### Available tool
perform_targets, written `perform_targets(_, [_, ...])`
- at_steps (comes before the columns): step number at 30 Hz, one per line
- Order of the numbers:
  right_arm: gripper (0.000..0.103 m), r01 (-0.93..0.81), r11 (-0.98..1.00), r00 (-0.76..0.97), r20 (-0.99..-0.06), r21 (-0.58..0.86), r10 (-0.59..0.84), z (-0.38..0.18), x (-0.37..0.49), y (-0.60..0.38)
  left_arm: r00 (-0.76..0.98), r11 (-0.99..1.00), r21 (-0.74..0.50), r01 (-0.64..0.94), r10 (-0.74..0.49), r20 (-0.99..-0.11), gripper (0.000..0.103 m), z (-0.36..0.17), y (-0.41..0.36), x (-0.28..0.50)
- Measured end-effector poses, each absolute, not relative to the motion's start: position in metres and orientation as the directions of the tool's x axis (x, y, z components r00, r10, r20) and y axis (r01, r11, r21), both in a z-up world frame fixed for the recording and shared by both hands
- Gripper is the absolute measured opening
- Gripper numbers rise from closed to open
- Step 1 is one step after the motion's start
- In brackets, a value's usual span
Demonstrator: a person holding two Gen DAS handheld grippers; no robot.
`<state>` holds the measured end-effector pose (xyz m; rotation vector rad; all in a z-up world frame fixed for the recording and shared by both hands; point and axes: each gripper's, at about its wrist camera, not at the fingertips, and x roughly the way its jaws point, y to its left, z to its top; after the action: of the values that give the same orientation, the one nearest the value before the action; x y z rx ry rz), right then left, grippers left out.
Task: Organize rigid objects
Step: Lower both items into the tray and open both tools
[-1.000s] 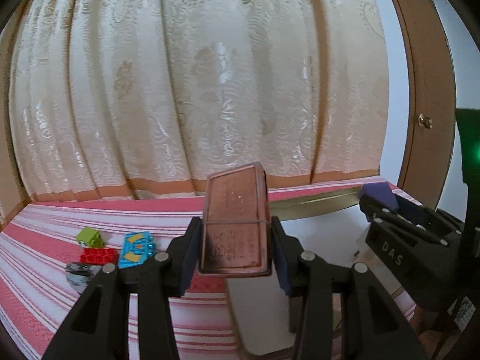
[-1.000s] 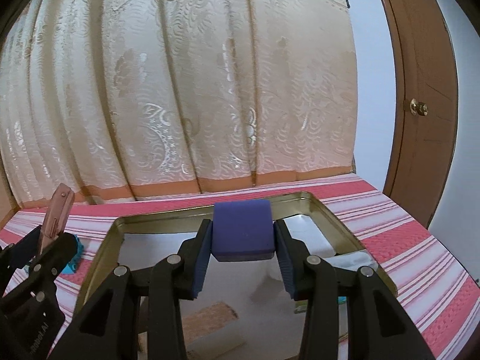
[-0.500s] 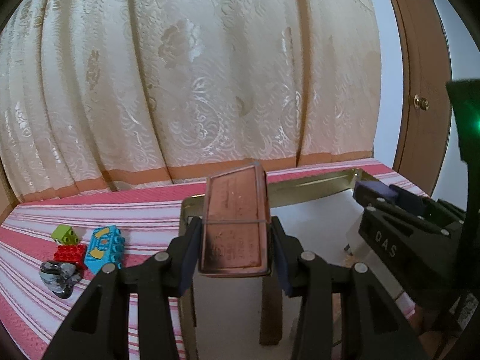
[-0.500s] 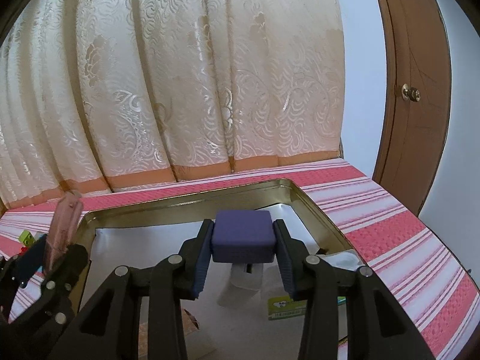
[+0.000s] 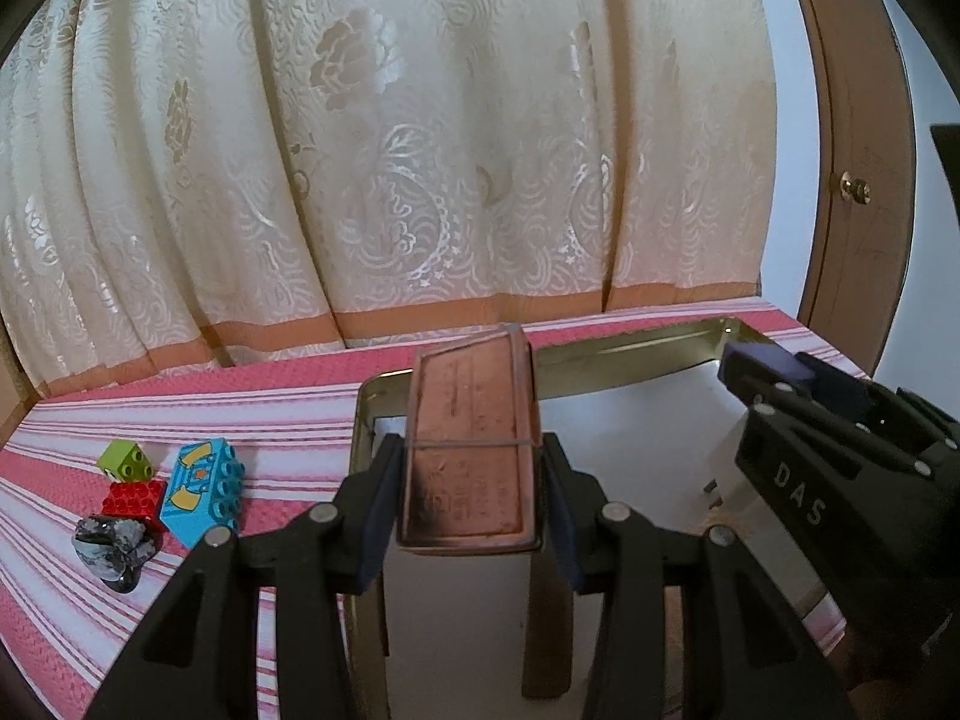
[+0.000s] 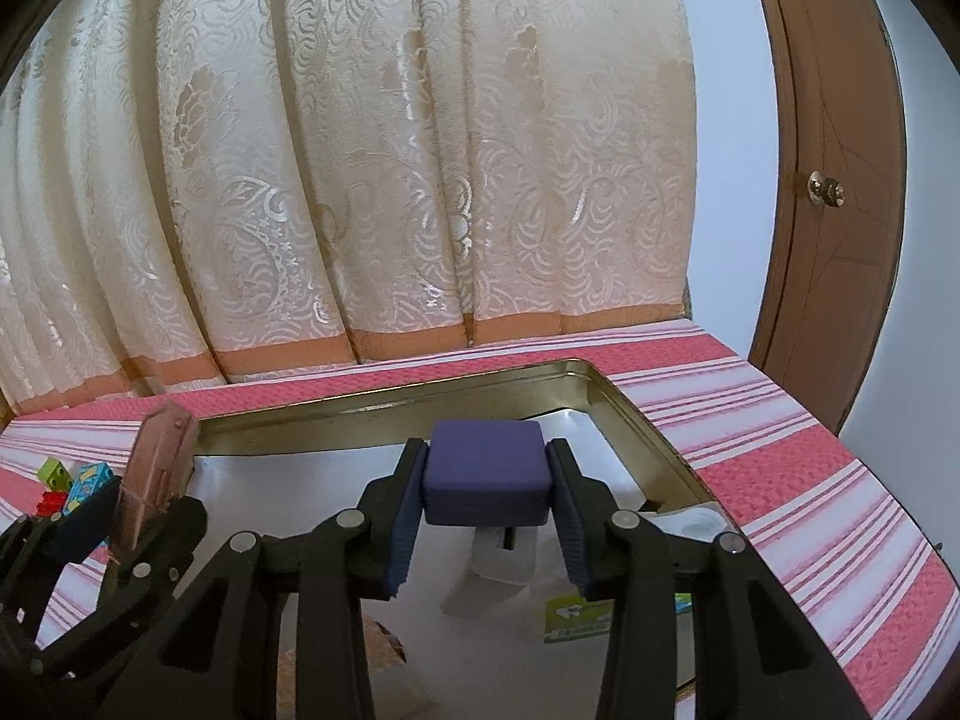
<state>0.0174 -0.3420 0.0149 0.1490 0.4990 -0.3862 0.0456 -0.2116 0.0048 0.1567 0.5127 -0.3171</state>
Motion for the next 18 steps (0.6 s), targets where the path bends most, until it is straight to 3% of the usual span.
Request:
perform_targets(2, [0.043, 0.385, 0.921, 0.813, -0.492, 0.053, -0.311, 0.015, 0.017, -0.341, 0.833, 0.943, 0.066, 0.325, -0.252, -0.493, 0.05, 0.006, -0.209, 0.044])
perform_targets(3, [0.044, 0.382, 0.923, 0.814, -0.492, 0.053, -0.309, 0.015, 0.018, -0.34, 0.839, 0.945, 0.064, 0.32, -0.251, -0.483, 0.064, 0.007, -0.208, 0.043])
perform_targets(4, [0.045, 0.381, 0.923, 0.815, -0.49, 0.051, -0.309, 0.016, 0.017, -0.339, 0.845, 0.948, 0.065, 0.312, -0.246, -0.474, 0.068, 0.007, -0.207, 0.041])
perform_targets(5, [0.05, 0.383, 0.922, 0.817, -0.485, 0.049, -0.313, 0.017, 0.016, -0.338, 0.855, 0.953, 0.071, 0.294, -0.229, -0.464, 0.075, 0.008, -0.205, 0.04])
perform_targets(6, [0.065, 0.388, 0.92, 0.819, -0.476, 0.051, -0.319, 0.018, 0.015, -0.338, 0.862, 0.954, 0.068, 0.292, -0.231, -0.451, 0.087, 0.009, -0.203, 0.038])
perform_targets(8, [0.083, 0.398, 0.915, 0.83, -0.45, 0.062, -0.33, 0.021, 0.01, -0.338, 0.876, 0.954, 0.067, 0.293, -0.239, -0.419, 0.103, 0.012, -0.2, 0.033])
perform_targets(12, [0.083, 0.398, 0.915, 0.846, -0.413, 0.068, -0.338, 0.026, 0.004, -0.336, 0.919, 0.954, 0.145, 0.263, -0.201, -0.339, 0.103, 0.018, -0.201, 0.02])
perform_targets(18, [0.083, 0.397, 0.916, 0.843, -0.421, 0.065, -0.335, 0.025, 0.006, -0.335, 0.924, 0.952, 0.161, 0.259, -0.196, -0.329, 0.103, 0.019, -0.198, 0.018])
